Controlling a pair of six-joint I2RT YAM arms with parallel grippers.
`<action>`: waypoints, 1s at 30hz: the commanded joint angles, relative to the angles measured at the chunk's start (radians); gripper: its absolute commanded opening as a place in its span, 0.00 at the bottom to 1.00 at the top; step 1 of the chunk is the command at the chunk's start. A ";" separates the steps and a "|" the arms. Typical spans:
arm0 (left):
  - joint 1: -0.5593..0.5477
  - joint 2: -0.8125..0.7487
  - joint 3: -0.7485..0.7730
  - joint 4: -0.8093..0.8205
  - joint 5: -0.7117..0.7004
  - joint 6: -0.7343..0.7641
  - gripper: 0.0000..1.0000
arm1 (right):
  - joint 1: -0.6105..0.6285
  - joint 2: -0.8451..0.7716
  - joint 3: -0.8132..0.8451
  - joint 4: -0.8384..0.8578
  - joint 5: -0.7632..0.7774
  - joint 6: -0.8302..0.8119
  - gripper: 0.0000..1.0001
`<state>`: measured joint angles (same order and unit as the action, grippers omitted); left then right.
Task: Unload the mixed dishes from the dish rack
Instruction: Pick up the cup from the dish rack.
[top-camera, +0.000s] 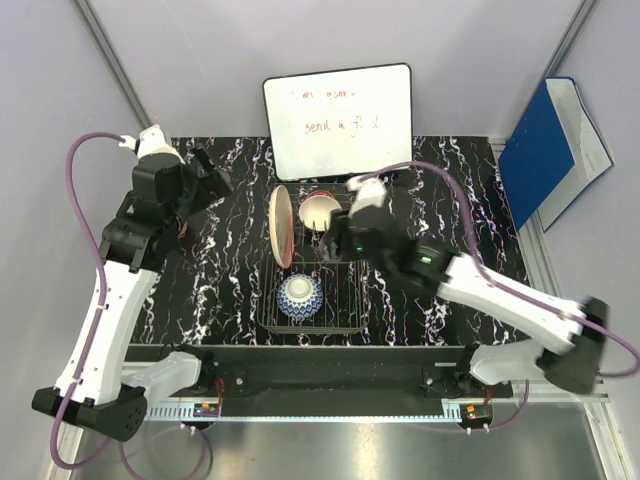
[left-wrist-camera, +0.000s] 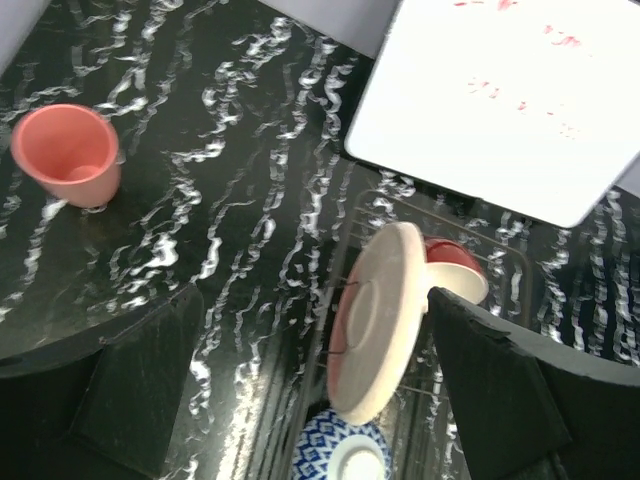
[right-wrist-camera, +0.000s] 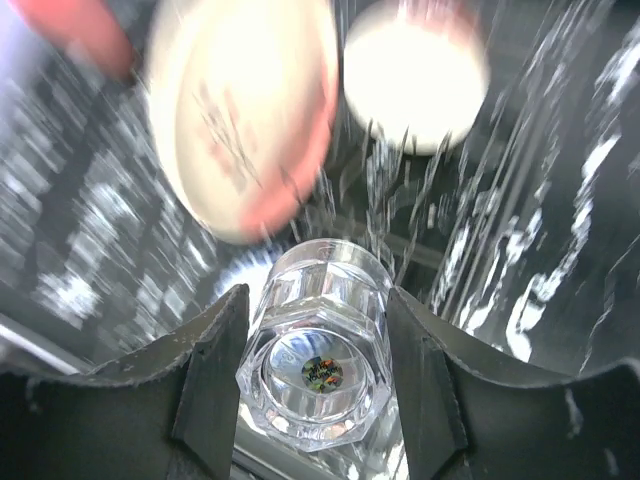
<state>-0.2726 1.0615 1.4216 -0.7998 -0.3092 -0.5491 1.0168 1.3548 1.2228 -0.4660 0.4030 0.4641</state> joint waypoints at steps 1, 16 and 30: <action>-0.004 -0.057 -0.103 0.183 0.299 -0.012 0.99 | -0.046 -0.287 -0.082 0.177 0.131 0.005 0.00; -0.014 -0.143 -0.526 1.389 1.050 -0.578 0.99 | -0.644 -0.323 -0.612 1.411 -0.874 0.884 0.00; -0.206 -0.040 -0.575 1.318 0.981 -0.457 0.98 | -0.620 -0.246 -0.496 1.343 -0.914 0.791 0.00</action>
<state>-0.4397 0.9863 0.8619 0.4797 0.6926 -1.0447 0.3817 1.0985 0.6815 0.8150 -0.4824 1.2652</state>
